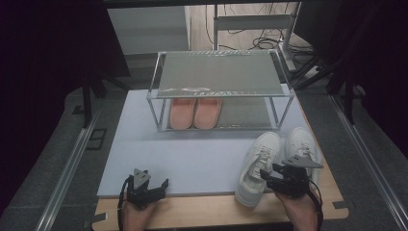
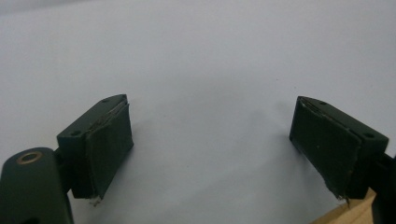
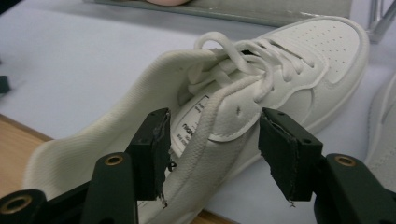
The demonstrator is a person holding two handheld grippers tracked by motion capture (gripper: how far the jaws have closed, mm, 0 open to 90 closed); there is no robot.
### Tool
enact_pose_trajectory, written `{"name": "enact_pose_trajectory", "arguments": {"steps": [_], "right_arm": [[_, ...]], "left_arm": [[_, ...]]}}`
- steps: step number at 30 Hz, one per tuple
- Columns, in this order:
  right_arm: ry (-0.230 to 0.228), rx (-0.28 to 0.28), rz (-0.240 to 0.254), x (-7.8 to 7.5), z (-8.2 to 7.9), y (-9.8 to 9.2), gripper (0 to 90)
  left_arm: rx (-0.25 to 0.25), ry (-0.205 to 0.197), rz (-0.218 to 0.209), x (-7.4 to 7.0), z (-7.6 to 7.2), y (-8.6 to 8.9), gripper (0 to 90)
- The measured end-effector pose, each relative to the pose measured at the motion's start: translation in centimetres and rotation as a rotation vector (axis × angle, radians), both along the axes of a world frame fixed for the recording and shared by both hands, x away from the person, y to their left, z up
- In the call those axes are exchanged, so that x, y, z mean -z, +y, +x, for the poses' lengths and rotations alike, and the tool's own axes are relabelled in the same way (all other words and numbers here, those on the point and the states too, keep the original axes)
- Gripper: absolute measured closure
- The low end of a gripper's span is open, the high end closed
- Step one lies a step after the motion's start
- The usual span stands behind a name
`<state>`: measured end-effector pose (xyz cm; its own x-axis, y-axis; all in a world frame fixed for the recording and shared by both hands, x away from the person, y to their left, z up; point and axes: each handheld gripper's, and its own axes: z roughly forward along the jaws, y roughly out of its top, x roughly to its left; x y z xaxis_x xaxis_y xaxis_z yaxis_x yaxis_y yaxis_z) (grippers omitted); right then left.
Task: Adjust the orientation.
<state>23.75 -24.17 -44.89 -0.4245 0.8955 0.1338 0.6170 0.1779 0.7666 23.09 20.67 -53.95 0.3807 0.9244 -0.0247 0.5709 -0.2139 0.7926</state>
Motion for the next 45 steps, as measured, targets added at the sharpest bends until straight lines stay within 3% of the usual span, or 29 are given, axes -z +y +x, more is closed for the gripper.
{"name": "enact_pose_trajectory", "arguments": {"steps": [3, 11, 15, 21, 25, 28, 31, 37, 40, 42, 45], "right_arm": [[-0.005, 0.01, -0.019, 0.1, 0.0, 0.0, 50.7], [-0.008, -0.023, 0.008, 0.2, 0.3, 0.0, 73.3], [-0.016, -0.056, 0.0, 0.2, 1.0, 0.8, 75.7], [-0.017, -0.124, 0.028, 0.4, 2.1, 2.5, 75.8], [-0.017, -0.15, 0.011, 0.3, 2.7, 3.6, 70.7], [-0.022, -0.146, -0.016, -0.1, 2.5, 3.5, 65.7], [-0.037, -0.146, 0.015, -0.9, 1.8, 3.0, 66.3], [-0.021, -0.217, 0.032, -1.3, 0.5, 3.5, 85.9], [0.014, -0.232, 0.004, -0.3, 0.9, 4.1, 89.1], [0.021, -0.236, 0.018, 0.2, 1.2, 3.9, 89.2], [0.011, -0.225, -0.004, 0.1, 1.3, 3.7, 89.3]], "left_arm": [[0.0, 0.0, 0.0, 0.0, 0.0, 0.0, 12.9], [0.0, 0.0, 0.001, 0.0, 0.0, 0.0, 12.9], [0.0, 0.0, 0.0, 0.0, 0.0, 0.0, 12.9], [0.0, 0.0, 0.001, 0.0, 0.0, 0.0, 12.9], [0.0, 0.0, 0.0, 0.0, 0.0, 0.0, 12.9], [0.0, 0.0, 0.001, 0.0, 0.0, 0.0, 12.9], [0.0, 0.0, 0.001, 0.0, 0.0, 0.0, 12.9], [0.0, 0.0, 0.001, 0.0, 0.0, 0.0, 12.9], [0.0, 0.0, 0.001, 0.0, 0.0, 0.0, 12.9], [0.0, 0.0, 0.001, 0.0, 0.0, 0.0, 12.9], [0.0, 0.0, 0.001, 0.0, 0.0, 0.0, 12.9]]}}
